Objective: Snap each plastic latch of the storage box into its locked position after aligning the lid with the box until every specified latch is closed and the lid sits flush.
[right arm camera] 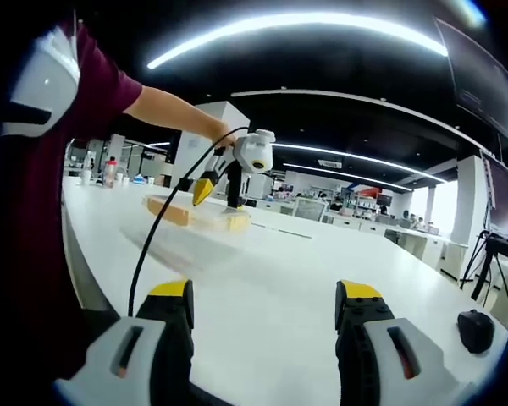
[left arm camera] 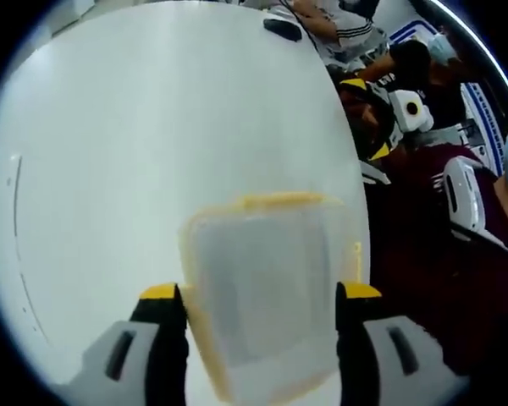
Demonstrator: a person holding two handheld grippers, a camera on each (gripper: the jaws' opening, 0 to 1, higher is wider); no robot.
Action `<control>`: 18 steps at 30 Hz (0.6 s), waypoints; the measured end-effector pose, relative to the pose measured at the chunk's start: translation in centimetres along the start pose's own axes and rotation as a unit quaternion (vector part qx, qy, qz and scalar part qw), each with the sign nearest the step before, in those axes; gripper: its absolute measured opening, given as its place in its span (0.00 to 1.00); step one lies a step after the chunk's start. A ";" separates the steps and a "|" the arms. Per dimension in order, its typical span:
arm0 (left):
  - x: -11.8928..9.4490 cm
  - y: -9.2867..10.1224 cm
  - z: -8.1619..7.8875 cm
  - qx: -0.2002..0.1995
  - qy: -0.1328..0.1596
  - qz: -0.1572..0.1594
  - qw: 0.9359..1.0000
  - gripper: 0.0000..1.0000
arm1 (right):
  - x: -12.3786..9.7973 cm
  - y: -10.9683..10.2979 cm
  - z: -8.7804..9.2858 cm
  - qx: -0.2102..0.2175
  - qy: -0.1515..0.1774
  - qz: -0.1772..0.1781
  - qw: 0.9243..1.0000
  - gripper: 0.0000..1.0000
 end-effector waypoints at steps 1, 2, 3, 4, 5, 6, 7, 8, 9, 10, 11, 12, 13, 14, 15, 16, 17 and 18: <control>0.0 0.0 0.0 -0.002 -0.001 0.002 1.000 0.69 | 0.1 0.0 0.1 0.000 -0.001 0.000 1.000 0.67; 0.1 0.0 0.0 -0.004 -0.004 0.004 1.000 0.68 | 0.2 0.0 0.2 0.002 -0.003 -0.002 1.000 0.67; 0.2 0.0 0.0 -0.006 -0.007 0.008 1.000 0.68 | 0.3 -0.1 0.2 0.001 -0.004 -0.004 1.000 0.67; 0.3 0.0 0.0 -0.007 -0.010 0.010 1.000 0.68 | 0.5 -0.2 0.2 -0.001 -0.006 -0.006 1.000 0.67; 0.3 0.0 0.0 -0.007 -0.010 0.013 1.000 0.68 | 0.6 -0.2 0.2 -0.003 -0.006 -0.006 1.000 0.67; 0.3 0.0 0.1 -0.009 -0.009 0.017 1.000 0.68 | 0.6 -0.2 0.1 -0.003 -0.005 -0.007 1.000 0.67; 0.3 0.0 0.1 -0.008 -0.007 0.020 1.000 0.68 | 0.7 -0.2 0.1 -0.002 -0.004 -0.007 1.000 0.67; 0.4 -0.1 0.1 -0.009 -0.007 0.023 1.000 0.68 | 0.7 -0.2 0.0 -0.001 -0.002 -0.008 1.000 0.67; 0.4 -0.1 0.1 -0.010 -0.005 0.030 1.000 0.68 | 0.8 -0.2 -0.1 -0.002 -0.001 -0.007 1.000 0.67; 0.4 -0.2 0.1 -0.009 -0.003 0.033 0.999 0.66 | 0.8 -0.1 -0.1 -0.002 -0.001 -0.007 1.000 0.67; 0.7 -0.3 0.1 -0.004 0.004 0.040 0.999 0.66 | 0.8 -0.1 -0.1 -0.002 0.000 -0.007 1.000 0.67; 0.5 -0.1 0.3 -0.005 -0.001 0.048 0.999 0.66 | 0.8 -0.1 -0.1 -0.002 -0.001 -0.008 1.000 0.67; 0.7 -0.3 0.1 -0.009 0.006 0.050 0.999 0.65 | 0.8 0.0 -0.1 -0.003 -0.003 -0.008 1.000 0.67; 0.9 -0.3 0.2 -0.009 0.010 0.053 0.999 0.65 | 0.8 0.0 -0.1 -0.003 -0.003 -0.008 1.000 0.67; 0.9 -0.4 0.2 -0.009 0.011 0.056 0.998 0.65 | 0.8 0.0 0.0 -0.003 -0.004 -0.007 1.000 0.67; 1.0 -0.4 0.1 -0.009 0.012 0.057 0.998 0.65 | 0.7 0.1 0.0 -0.002 -0.004 -0.006 1.000 0.67; 1.0 -0.3 0.1 -0.009 0.013 0.059 0.998 0.66 | 0.7 0.2 0.0 -0.002 -0.004 -0.006 1.000 0.67; 1.1 -0.3 0.1 -0.009 0.013 0.059 0.998 0.66 | 0.7 0.3 0.0 -0.002 -0.004 -0.005 1.000 0.67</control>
Point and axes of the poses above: the point that each gripper's makers call its tool centre point, and the gripper's own axes: x roughly forward along the fingers, y roughly to its right, z roughly out of its underside, the point moved 3 cm from there along -x, roughly backward along the fingers, and after that the axes turned 2 degrees about -x, right-handed, at the moved point
